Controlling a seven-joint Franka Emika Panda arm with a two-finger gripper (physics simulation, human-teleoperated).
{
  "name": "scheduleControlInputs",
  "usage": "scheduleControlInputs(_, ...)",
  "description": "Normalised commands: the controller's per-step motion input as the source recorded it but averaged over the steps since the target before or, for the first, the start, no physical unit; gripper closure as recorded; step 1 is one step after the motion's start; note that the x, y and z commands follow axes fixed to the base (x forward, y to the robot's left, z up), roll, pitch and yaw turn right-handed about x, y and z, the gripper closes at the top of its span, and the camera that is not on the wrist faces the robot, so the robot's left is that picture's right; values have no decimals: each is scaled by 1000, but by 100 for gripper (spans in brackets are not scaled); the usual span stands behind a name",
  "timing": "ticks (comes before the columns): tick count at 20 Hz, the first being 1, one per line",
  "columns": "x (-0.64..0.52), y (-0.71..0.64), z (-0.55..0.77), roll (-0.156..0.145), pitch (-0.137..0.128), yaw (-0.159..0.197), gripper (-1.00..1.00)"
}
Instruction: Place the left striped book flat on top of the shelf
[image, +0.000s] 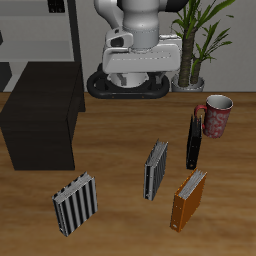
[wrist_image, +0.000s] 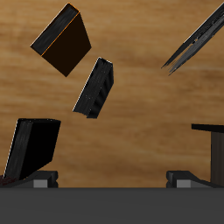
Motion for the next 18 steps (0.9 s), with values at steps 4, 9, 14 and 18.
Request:
scheduleControlInputs(4,332,8,-65,-40,4,17,-100)
scheduleControlInputs(9,360,54,-106,-19,-11,9,-100)
scheduleControlInputs(14,255,163,-194,47,1,-20,-100)
scheduleControlInputs(18,222,1,-124,-10,-2,-34,-100)
